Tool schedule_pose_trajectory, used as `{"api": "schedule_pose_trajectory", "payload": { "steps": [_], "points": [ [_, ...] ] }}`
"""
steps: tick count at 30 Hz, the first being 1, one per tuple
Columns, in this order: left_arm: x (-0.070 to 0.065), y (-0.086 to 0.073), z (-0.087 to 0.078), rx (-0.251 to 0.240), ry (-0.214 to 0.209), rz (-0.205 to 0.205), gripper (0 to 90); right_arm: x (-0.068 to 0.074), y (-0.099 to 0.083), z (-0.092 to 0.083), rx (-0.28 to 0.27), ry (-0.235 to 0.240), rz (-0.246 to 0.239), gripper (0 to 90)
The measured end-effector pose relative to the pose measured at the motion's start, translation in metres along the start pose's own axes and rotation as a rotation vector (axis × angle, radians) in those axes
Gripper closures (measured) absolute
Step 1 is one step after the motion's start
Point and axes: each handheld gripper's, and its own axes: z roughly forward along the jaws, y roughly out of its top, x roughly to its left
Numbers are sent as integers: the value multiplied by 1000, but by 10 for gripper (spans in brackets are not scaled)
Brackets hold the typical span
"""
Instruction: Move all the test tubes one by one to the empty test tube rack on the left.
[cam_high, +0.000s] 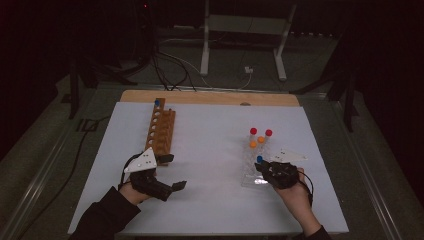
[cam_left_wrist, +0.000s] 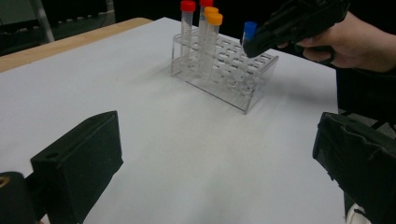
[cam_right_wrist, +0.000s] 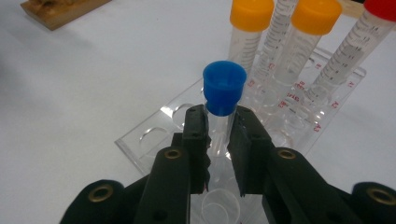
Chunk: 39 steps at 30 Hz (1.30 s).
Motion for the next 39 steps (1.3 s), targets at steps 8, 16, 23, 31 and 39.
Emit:
{"api": "schedule_pose_trajectory", "payload": {
  "steps": [8, 16, 23, 31, 39],
  "points": [
    [1, 1, 0, 13, -1, -15, 23, 4, 11, -19, -65, -17, -8, 773],
    [0, 5, -2, 3, -17, -24, 23, 12, 25, -43, -155, -37, -36, 772],
    [-5, 12, -2, 3, -41, -11, 23, 34, 35, -49, -199, 35, -81, 773],
    [-16, 21, 0, -2, -79, 5, 23, 67, 38, -36, -174, 160, -132, 772],
    [-26, 29, 2, -18, -99, 6, 28, 91, 34, -19, -143, 239, -166, 773]
  ]
}}
